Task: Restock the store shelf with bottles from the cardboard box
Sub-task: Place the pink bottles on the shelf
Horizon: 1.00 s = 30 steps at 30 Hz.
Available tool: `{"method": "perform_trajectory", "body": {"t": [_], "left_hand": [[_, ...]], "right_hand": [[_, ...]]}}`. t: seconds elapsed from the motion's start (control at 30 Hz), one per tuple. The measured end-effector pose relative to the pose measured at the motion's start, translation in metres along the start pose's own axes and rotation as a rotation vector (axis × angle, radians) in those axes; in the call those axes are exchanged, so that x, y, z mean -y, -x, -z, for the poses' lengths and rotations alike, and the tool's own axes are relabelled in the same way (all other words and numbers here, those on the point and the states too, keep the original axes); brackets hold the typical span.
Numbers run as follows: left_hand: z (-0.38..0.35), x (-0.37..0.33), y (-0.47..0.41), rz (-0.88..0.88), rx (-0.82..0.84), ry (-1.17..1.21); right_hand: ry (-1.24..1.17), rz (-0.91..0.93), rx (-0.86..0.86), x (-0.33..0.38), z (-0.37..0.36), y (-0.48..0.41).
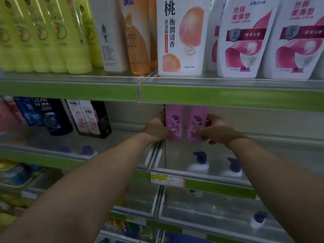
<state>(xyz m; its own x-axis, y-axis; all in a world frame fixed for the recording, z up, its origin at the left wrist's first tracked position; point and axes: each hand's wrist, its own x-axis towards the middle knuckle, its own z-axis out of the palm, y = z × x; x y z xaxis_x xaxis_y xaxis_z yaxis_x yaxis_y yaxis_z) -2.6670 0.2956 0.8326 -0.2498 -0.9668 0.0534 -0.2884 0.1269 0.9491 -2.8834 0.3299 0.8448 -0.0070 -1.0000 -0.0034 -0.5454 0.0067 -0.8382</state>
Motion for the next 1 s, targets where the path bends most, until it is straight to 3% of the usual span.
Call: {"method": "perform_trajectory", "body": {"t": [0.5, 0.8, 1.0], "left_hand": [[0.007, 0.008, -0.039, 0.005, -0.046, -0.177], [0.006, 0.007, -0.038, 0.010, -0.057, -0.144], [0.008, 0.017, -0.044, 0.037, -0.084, -0.219]], "right_hand": [[0.019, 0.052, 0.026, -0.010, 0.001, -0.032], [0.061, 0.089, -0.045, -0.012, -0.006, -0.036], [0.067, 0.014, -0.139, -0.014, -0.019, -0.043]]}}
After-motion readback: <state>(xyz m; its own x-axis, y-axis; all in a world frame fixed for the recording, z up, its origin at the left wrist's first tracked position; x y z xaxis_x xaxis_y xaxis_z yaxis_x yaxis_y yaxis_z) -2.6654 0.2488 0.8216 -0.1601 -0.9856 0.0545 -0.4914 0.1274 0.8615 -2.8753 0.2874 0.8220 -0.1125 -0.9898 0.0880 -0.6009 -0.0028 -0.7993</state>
